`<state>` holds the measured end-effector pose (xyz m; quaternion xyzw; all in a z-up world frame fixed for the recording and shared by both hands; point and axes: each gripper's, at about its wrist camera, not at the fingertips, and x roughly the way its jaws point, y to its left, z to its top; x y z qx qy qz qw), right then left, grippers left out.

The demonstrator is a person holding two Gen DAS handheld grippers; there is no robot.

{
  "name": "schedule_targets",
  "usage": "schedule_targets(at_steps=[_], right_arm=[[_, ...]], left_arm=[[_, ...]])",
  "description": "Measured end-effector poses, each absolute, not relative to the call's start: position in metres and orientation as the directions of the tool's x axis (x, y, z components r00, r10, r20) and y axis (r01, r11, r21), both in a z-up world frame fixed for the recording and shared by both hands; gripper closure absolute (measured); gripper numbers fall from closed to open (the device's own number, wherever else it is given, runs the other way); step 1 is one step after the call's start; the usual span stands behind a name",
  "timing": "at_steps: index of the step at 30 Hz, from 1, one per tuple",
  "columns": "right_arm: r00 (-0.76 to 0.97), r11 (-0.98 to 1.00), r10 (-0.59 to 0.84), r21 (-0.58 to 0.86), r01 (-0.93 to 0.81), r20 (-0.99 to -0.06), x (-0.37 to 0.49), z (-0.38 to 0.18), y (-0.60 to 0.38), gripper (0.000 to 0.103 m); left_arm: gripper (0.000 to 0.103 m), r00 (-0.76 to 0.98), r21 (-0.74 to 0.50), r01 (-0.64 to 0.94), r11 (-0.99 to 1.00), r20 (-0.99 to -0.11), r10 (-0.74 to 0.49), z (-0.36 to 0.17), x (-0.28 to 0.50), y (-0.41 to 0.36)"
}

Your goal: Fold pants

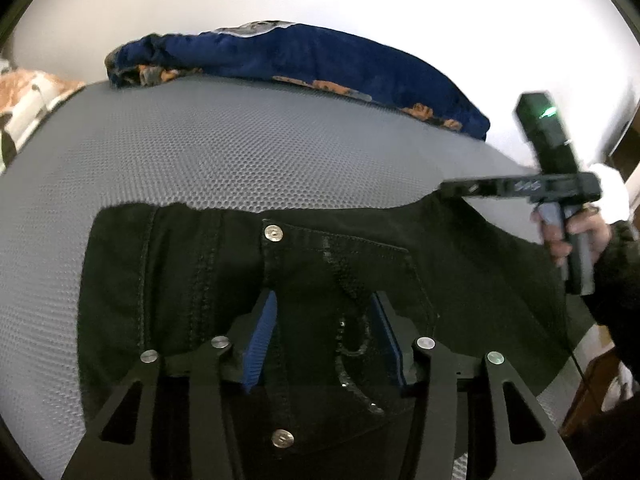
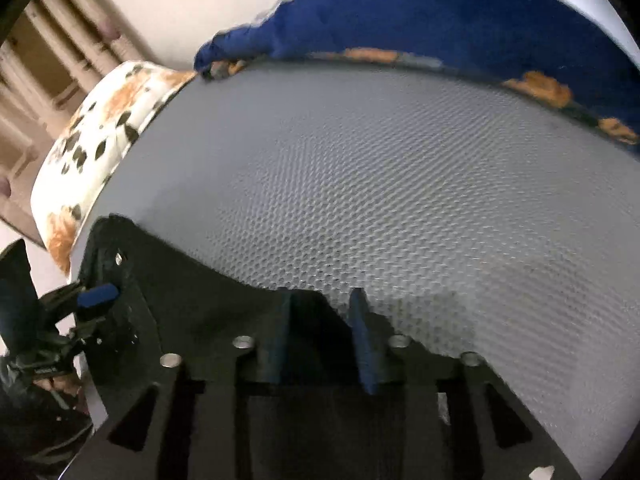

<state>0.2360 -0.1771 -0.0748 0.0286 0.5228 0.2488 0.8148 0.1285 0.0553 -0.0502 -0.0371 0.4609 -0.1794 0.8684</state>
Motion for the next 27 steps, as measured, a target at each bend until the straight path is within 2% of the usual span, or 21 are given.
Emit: schedule_targets(at_steps=[3, 6, 13, 18, 27], right_arm=[[0.414, 0.902, 0.403, 0.279, -0.329, -0.816, 0.213, -0.045, -0.201, 0.073], [0.488, 0.948, 0.3, 0.199, -0.247, -0.82, 0.181, -0.03, -0.231, 0.073], [0.494, 0.999, 0.047, 0.042, -0.021, -0.868, 0.117, -0.05, -0.284, 0.073], [0.481, 0.997, -0.026, 0.012, 0.076, -0.876, 0.101, -0.07, -0.313, 0.073], [0.518, 0.981, -0.096, 0.007, 0.193, -0.85, 0.123, -0.086, -0.346, 0.07]], left_arm=[[0.048, 0.541, -0.186, 0.339, 0.922, -0.764, -0.353, -0.033, 0.121, 0.033], [0.044, 0.553, -0.151, 0.408, 0.901, -0.744, -0.375, -0.023, 0.122, 0.001], [0.044, 0.482, -0.155, 0.517, 0.842, -0.76, -0.436, -0.04, 0.146, -0.077], [0.044, 0.446, -0.143, 0.529, 0.836, -0.791, -0.418, -0.064, 0.169, -0.109], [0.044, 0.454, -0.083, 0.518, 0.852, -0.817, -0.356, -0.087, 0.18, -0.113]])
